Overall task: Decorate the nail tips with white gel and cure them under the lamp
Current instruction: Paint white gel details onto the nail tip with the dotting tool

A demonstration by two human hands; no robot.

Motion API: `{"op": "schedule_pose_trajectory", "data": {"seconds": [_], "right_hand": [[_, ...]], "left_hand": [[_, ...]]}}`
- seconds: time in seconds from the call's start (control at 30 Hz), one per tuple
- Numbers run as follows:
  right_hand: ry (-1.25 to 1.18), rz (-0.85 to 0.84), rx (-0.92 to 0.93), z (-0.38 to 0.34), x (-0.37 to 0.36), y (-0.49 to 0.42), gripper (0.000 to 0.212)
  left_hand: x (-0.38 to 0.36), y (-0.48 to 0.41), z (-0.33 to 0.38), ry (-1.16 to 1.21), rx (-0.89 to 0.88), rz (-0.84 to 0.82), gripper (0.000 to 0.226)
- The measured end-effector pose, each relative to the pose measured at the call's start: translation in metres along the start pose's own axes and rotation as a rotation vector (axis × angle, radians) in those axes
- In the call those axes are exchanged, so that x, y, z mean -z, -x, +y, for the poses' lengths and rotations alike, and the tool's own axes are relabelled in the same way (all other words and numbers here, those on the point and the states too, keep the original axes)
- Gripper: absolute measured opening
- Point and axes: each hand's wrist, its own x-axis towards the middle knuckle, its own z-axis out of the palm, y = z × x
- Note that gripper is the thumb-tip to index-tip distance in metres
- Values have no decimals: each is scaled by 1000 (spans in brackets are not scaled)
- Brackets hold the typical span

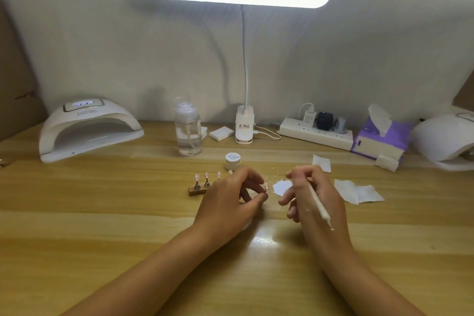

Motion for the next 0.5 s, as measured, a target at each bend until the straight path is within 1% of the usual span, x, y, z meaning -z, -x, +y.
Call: {"op": "schedule_pose_trajectory", "data": {"seconds": [0.03,0.1,0.17,0.27,0.37,0.5], "right_hand": [[69,-20,25,1,0,0,5],[198,-80,43,3,-3,1,28],[252,-156,36,2,-5,2,39],[271,-167,46,3,-6,1,42],[285,-157,81,4,-5,0,44],[274,-150,115,2,-6,-3,46]], "left_hand": [[0,0,1,5,-8,18,25],[0,1,2,10,-29,48,31],[1,2,4,6,-41,68,33],[1,1,4,15,-45,83,24],[3,1,5,117,-15,69,15],[6,1,5,271,51,17,18]]}}
